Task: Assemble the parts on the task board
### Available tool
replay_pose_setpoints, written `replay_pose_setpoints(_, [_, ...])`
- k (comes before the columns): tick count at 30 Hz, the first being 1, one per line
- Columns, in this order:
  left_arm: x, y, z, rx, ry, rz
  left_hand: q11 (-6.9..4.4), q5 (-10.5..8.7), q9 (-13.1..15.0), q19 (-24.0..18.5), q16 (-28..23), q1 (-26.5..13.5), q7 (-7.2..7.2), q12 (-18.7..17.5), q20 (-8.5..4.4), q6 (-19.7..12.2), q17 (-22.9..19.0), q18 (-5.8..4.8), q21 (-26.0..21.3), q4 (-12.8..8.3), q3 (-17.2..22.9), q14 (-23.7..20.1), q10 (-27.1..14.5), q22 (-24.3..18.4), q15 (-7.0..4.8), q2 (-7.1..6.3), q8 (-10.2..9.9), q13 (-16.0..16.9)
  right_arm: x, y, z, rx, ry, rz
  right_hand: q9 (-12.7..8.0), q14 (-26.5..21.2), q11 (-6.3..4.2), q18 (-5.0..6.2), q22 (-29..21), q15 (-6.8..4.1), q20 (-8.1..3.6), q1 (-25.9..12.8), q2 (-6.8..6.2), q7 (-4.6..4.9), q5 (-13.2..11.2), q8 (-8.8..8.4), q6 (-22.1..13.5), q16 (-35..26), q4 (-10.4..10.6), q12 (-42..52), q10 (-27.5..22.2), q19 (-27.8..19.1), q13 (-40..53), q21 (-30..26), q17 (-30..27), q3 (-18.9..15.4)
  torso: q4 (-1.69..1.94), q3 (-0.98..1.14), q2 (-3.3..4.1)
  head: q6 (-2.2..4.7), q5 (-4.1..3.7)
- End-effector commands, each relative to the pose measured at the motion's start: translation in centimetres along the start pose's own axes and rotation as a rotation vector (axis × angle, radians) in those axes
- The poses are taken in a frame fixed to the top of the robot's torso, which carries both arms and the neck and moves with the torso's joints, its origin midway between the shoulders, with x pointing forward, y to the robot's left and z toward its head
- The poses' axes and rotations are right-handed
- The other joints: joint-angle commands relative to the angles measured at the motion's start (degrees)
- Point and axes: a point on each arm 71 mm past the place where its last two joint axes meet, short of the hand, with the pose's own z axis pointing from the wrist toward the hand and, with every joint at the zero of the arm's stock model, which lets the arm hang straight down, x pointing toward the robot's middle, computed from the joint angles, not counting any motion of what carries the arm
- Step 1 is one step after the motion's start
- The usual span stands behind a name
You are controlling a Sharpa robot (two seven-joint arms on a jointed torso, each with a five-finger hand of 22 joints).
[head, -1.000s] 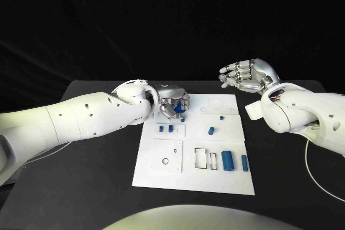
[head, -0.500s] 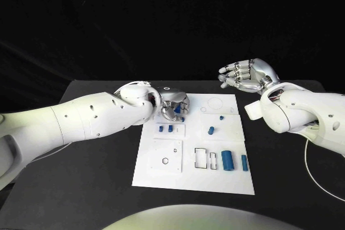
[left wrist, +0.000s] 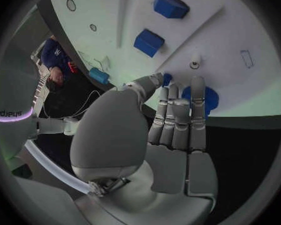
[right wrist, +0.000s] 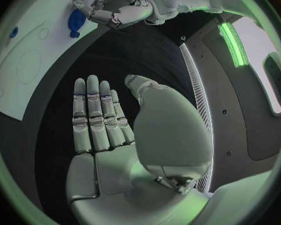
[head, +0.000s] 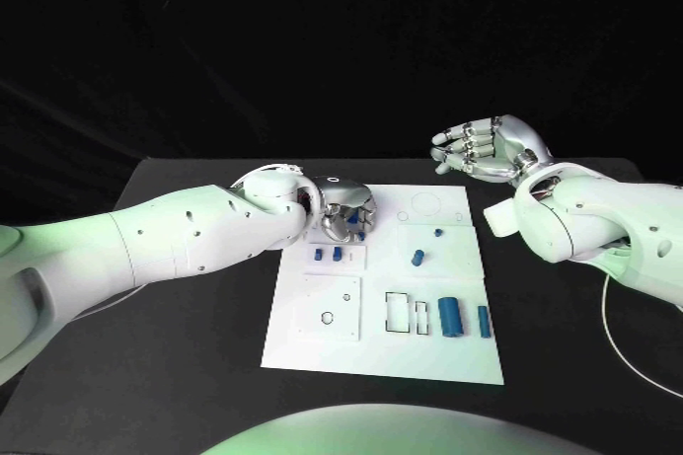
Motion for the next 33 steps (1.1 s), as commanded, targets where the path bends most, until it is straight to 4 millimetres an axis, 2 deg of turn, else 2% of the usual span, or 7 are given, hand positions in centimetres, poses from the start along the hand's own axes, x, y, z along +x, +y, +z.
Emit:
replay_pose_setpoints(1, [0.29, -0.12, 0.16, 0.01, 0.031, 0.009, -0.01, -0.16, -0.08, -0.04, 0.4, -0.04, -0.03, 0.21, -0.44, 0.59, 0.04, 0.79, 0.39, -0.06, 0.48, 0.44, 0.43, 0.1, 0.04, 0.59, -0.18, -0.05, 0.24, 0.13, -0.01, -0.013, 0.021, -0.003, -0.11, -0.36, -0.01, 0.25, -0.1, 0.2, 0.25, -0.22, 0.02, 0.22, -0.12, -0.08, 0.12, -0.27, -0.02, -0.29, 0.05, -0.34, -0.1, -0.34, -0.08, 0.3, 0.02, 0.0, -0.04, -0.05, 0.02])
replay_pose_setpoints(18, [0.65, 0.24, 0.28, -0.011, 0.066, 0.014, -0.06, -0.31, -0.35, -0.38, 0.84, 0.04, 0.01, 0.02, -0.59, 1.22, -0.3, 0.76, 1.2, -0.64, 1.45, 0.31, 0.53, 0.76, -0.05, 1.12, -0.51, -0.13, 0.3, 0.17, -0.01, -0.014, 0.023, -0.002, -0.12, -0.35, -0.01, 0.25, -0.13, 0.21, 0.26, -0.28, 0.04, 0.22, -0.12, -0.08, 0.12, -0.3, -0.01, -0.32, 0.07, -0.34, -0.11, -0.36, -0.09, 0.32, 0.08, -0.01, 0.0, -0.16, -0.08])
replay_pose_setpoints(26, [0.68, 0.15, 0.33, -0.004, 0.07, 0.013, -0.93, -0.47, -0.18, -0.44, 2.78, -1.05, -0.45, 0.27, -0.82, 3.72, 2.97, 0.81, 2.37, -0.6, 1.9, 2.9, 2.73, 1.62, -0.7, 2.48, -0.17, 0.04, 0.35, 0.19, 0.02, -0.014, 0.024, -0.002, -0.13, -0.34, 0.0, 0.25, -0.15, 0.21, 0.26, -0.33, 0.07, 0.23, -0.12, -0.08, 0.13, -0.32, 0.02, -0.34, 0.09, -0.34, -0.11, -0.38, -0.1, 0.33, 0.08, -0.01, -0.06, -0.2, 0.04])
replay_pose_setpoints(33, [0.53, 0.21, 0.32, -0.001, 0.049, 0.006, -1.01, -0.5, -0.18, -0.33, 3.24, -1.82, -0.48, -0.14, -0.96, 4.06, 3.51, 0.8, 2.67, -0.4, 1.78, 3.6, 3.05, 1.83, -0.82, 2.59, -0.39, -0.05, 0.37, 0.19, 0.03, -0.014, 0.024, -0.002, -0.15, -0.32, 0.0, 0.25, -0.19, 0.22, 0.27, -0.43, 0.11, 0.23, -0.12, -0.08, 0.15, -0.35, 0.06, -0.37, 0.13, -0.33, -0.12, -0.4, -0.12, 0.34, 0.02, 0.0, -0.05, -0.14, 0.19])
